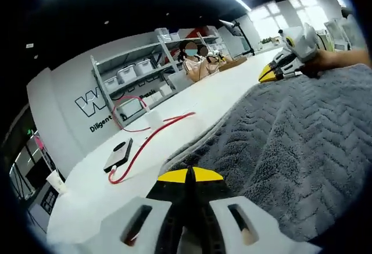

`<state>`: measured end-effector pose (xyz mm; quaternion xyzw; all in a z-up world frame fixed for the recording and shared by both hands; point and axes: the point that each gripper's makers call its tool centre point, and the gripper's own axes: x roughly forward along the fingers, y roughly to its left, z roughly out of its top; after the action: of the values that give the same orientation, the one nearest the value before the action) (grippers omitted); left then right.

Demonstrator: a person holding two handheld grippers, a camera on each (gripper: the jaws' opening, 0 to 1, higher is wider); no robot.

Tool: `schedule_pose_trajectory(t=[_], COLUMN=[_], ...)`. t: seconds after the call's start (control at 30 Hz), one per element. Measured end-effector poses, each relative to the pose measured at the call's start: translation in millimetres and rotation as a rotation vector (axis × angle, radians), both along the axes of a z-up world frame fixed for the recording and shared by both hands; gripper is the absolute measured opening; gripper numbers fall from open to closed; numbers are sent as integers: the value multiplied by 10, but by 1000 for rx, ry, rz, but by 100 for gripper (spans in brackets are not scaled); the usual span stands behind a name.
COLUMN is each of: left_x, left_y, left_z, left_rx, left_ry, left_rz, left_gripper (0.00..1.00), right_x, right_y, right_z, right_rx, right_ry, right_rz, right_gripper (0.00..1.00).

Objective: Open the folded towel by lifting each exposed corner and separating the folded layers until the towel lies flat within the target outline without major curled edges

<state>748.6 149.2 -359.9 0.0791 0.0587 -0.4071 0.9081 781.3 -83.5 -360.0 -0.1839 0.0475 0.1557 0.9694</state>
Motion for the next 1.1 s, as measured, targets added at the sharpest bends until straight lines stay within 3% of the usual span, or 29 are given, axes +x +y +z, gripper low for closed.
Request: schedule_pose_trajectory(t=[0.03,0.13,0.17,0.2,0.27,0.3,0.4,0.43,0.47,0.57,0.6,0.63,0.67,0.7,0.73,0.83,0.93,1.03,1.1], left_x=[-7,8,-69,-59,-40,-22,-1,11,46,103,236,318,542,548,588,587,569,525,525], left_y=[10,6,-76,-67,-76,-65,-63,-71,-78,-63,-24,-18,57,154,175,227,224,252,269], left_z=[63,42,115,97,108,113,112,147,140,103,92,97,39,-229,-149,-166,-156,-155,-160], left_rx=[-25,32,47,41,55,52,76,96,183,174,221,232,304,351,329,304,304,305,250], left_ry=[-19,-71,-154,-137,-158,-156,-173,-202,-261,-234,-255,-261,-290,-194,-215,-190,-193,-198,-151], left_rz=[-4,-1,-68,-43,-50,-41,-36,-31,-31,-25,-16,-27,-40,-47,0,17,14,20,35], left_gripper=[1,1,1,1,1,1,1,1,1,1,1,1,1,1,1,1,1,1,1], right_x=[-2,-1,8,2,-1,14,26,26,33,29,36,36,41,42,51,40,64,32,43], right_y=[11,30,52,91,90,2,13,46,40,10,-53,-74,-106,-81,-73,-37,-76,-44,-67], right_z=[7,73,62,88,39,18,31,15,18,26,-27,-39,-56,-84,-180,-170,-174,-183,-187], right_rx=[-6,81,45,44,28,-30,-104,-113,-119,-99,-203,-233,-203,-207,-242,-335,-256,-345,-334], right_ry=[-6,-12,-19,-35,-14,-26,-58,-57,-54,-46,-27,-34,-12,-5,29,-7,21,16,25], right_rz=[7,26,32,48,50,22,30,44,43,29,-16,-17,-29,-17,-9,-5,-24,-39,-56], right_gripper=[0,0,0,0,0,0,0,0,0,0,0,0,0,0,0,0,0,0,0])
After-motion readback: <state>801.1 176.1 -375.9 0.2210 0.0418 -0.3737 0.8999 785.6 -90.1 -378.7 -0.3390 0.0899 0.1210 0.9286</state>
